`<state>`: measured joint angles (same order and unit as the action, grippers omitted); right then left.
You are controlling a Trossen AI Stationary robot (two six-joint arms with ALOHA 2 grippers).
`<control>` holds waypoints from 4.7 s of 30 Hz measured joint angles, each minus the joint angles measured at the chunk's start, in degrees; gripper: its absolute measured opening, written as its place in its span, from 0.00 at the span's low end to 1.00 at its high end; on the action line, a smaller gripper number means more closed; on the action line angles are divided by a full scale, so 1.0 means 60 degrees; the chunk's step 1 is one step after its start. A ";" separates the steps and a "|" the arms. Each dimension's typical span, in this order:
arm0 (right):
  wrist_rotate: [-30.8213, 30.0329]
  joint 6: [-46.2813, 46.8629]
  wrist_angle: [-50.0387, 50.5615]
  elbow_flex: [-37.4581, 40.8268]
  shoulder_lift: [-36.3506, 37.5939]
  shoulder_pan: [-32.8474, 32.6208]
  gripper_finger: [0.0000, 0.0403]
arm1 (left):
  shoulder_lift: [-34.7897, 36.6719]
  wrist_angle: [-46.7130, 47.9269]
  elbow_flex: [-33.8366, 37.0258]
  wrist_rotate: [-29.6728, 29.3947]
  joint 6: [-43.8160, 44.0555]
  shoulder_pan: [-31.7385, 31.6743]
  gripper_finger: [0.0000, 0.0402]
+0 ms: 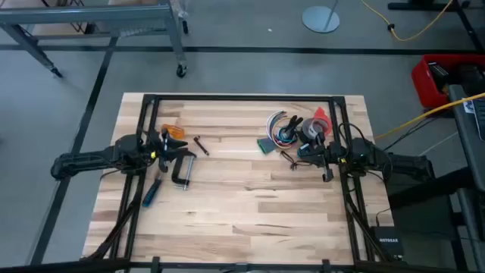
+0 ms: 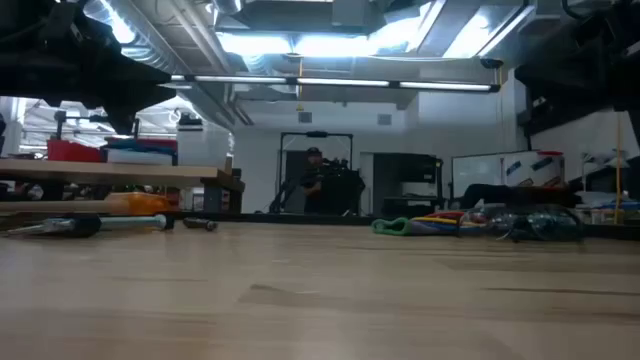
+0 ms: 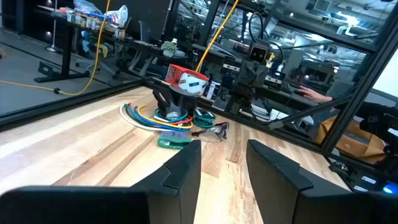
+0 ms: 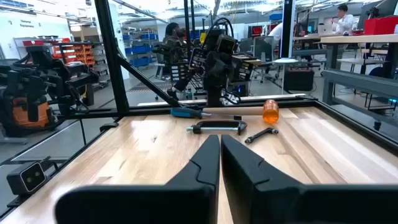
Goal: Coil cords
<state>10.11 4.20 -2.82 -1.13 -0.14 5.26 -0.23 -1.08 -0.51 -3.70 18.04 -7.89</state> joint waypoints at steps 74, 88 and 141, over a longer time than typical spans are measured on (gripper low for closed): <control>-0.0139 -0.0006 0.0374 -0.0022 -0.0019 0.0004 0.05 | -0.0003 0.0003 -0.0001 -0.0001 0.4208 0.0002 0.30; -0.0407 0.0007 -0.0469 0.0029 -0.0016 0.0004 0.05 | -0.0003 -0.0046 -0.0001 -0.0272 0.4453 0.0005 0.30; -0.3017 0.5004 0.4090 -0.3103 -0.1480 0.0000 0.44 | -0.0155 -0.0175 0.0000 -0.1031 0.0660 -0.0006 0.30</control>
<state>-7.99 34.22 21.72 -19.75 -9.02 5.26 -1.16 -2.13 -0.51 -9.89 22.00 -7.92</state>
